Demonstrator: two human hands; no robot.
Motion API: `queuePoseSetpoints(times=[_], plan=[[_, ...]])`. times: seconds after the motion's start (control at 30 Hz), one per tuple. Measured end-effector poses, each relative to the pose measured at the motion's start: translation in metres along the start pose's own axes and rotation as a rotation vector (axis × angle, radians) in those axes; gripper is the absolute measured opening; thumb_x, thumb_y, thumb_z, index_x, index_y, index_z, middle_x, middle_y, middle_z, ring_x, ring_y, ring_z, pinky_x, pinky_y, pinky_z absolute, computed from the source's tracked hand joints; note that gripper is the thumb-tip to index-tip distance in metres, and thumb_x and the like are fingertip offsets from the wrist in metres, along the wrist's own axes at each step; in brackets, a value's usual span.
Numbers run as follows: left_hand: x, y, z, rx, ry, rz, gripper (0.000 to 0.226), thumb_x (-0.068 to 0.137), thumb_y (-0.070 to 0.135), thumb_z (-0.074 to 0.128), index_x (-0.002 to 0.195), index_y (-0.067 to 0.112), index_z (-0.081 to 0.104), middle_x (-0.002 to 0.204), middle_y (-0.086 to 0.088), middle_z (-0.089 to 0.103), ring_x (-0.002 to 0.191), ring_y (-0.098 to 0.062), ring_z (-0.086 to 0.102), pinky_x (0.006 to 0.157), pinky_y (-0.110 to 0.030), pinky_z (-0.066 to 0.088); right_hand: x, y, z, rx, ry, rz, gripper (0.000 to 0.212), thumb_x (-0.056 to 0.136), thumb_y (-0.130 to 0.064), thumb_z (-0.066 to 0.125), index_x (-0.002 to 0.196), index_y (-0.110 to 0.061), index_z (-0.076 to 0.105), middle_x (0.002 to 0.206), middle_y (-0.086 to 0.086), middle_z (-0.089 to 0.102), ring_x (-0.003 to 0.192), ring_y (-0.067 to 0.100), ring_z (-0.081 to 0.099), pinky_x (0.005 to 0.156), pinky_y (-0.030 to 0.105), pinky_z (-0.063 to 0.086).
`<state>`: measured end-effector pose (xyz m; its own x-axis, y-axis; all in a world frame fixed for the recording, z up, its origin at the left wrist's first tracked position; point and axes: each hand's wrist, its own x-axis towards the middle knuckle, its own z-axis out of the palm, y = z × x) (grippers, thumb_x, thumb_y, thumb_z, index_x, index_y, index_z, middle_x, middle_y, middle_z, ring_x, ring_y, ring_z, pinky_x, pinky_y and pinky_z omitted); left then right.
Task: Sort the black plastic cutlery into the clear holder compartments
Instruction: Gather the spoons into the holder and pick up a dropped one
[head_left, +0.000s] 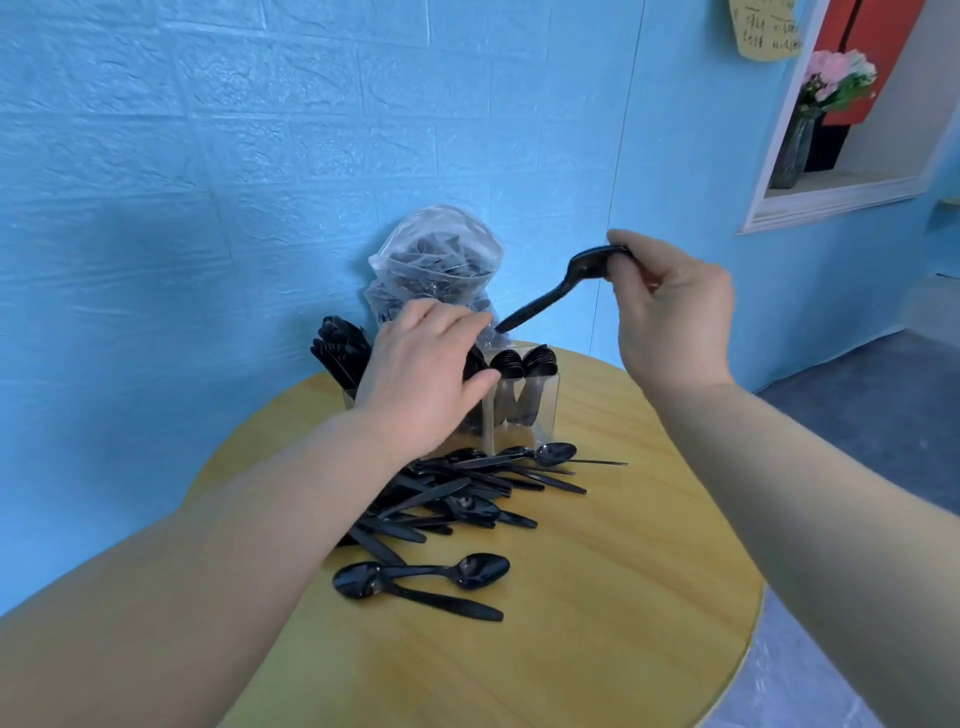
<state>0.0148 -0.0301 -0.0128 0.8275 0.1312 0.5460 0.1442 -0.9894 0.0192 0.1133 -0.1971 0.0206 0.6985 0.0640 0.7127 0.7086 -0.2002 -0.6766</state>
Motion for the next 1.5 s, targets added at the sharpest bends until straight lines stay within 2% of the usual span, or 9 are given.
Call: queuePoseSetpoints(times=[0.07,0.23,0.57,0.73,0.83,0.93,1.03,1.27,1.5], plan=[[0.008,-0.005,0.009,0.020,-0.039,0.000,0.063,0.092,0.052,0.047,0.147,0.025,0.032,0.145,0.007,0.040,0.135,-0.019,0.023,0.110,-0.040,0.024,0.012,0.004,0.011,-0.092,-0.050,-0.113,0.023,0.093,-0.008,0.051,0.105,-0.010,0.072,0.062,-0.017,0.054,0.054,0.006,0.047,0.059,0.019,0.039],[0.019,-0.010,0.029,0.007,-0.046,0.015,0.060,0.091,0.052,0.050,0.144,0.027,0.037,0.142,0.010,0.044,0.134,-0.018,0.025,0.107,-0.041,0.024,0.015,0.030,0.048,-0.276,-0.242,-0.285,0.022,0.091,-0.008,0.051,0.099,-0.002,0.071,0.080,0.016,0.068,0.073,0.035,0.060,0.069,0.039,0.049],[0.025,-0.017,0.055,-0.015,-0.010,0.019,0.060,0.086,0.048,0.060,0.139,0.023,0.046,0.133,0.008,0.052,0.131,-0.020,0.032,0.102,-0.041,0.027,0.009,0.051,0.068,-0.361,-0.634,-0.181,0.030,0.093,-0.021,0.045,0.112,-0.017,0.068,0.099,0.009,0.063,0.095,0.026,0.054,0.084,0.037,0.043],[0.026,-0.015,0.060,-0.025,0.069,0.045,0.054,0.080,0.042,0.070,0.127,0.018,0.059,0.120,0.004,0.062,0.121,-0.026,0.044,0.094,-0.045,0.035,0.007,0.057,0.068,-0.487,-0.910,-0.272,0.060,0.074,-0.048,0.014,0.095,-0.017,0.061,0.075,-0.001,0.052,0.090,0.022,0.041,0.091,0.037,0.036],[0.025,-0.016,0.062,-0.030,0.093,0.061,0.051,0.078,0.039,0.073,0.123,0.020,0.061,0.116,0.004,0.064,0.118,-0.027,0.047,0.091,-0.045,0.036,0.005,0.056,0.063,-0.444,-0.910,-0.215,0.049,0.073,-0.050,0.022,0.095,-0.024,0.058,0.076,-0.011,0.049,0.101,0.020,0.038,0.086,0.033,0.035],[0.022,-0.016,0.059,-0.028,0.104,0.083,0.049,0.078,0.038,0.073,0.123,0.022,0.062,0.115,0.004,0.064,0.117,-0.029,0.047,0.090,-0.046,0.037,0.001,0.054,0.057,-0.407,-0.881,-0.161,0.050,0.081,-0.039,0.041,0.128,-0.026,0.052,0.110,-0.010,0.060,0.122,0.016,0.034,0.091,0.027,0.033],[0.015,-0.016,0.054,-0.016,0.133,0.108,0.049,0.078,0.038,0.073,0.123,0.022,0.062,0.116,0.004,0.064,0.118,-0.029,0.048,0.088,-0.047,0.038,-0.004,0.051,0.048,-0.379,-0.783,-0.185,0.055,0.084,-0.031,0.049,0.138,-0.023,0.046,0.125,-0.004,0.057,0.129,0.013,0.032,0.098,0.025,0.033],[-0.032,-0.014,0.040,-0.060,0.163,0.065,0.046,0.079,0.038,0.071,0.121,0.021,0.063,0.124,0.004,0.059,0.120,-0.024,0.042,0.090,-0.046,0.039,-0.053,0.041,0.019,-0.259,-0.542,-0.325,0.040,0.077,-0.015,0.052,0.116,-0.014,0.064,0.099,0.002,0.066,0.102,0.022,0.051,0.083,0.027,0.040],[-0.119,-0.030,0.034,-0.120,-0.030,-0.178,0.029,0.091,0.033,0.056,0.117,0.024,0.066,0.124,0.008,0.059,0.120,-0.022,0.042,0.100,-0.047,0.039,-0.131,0.039,0.015,-0.237,-0.625,-0.140,0.024,0.091,-0.015,0.054,0.110,-0.013,0.069,0.102,0.000,0.068,0.100,0.012,0.048,0.083,0.015,0.033]])
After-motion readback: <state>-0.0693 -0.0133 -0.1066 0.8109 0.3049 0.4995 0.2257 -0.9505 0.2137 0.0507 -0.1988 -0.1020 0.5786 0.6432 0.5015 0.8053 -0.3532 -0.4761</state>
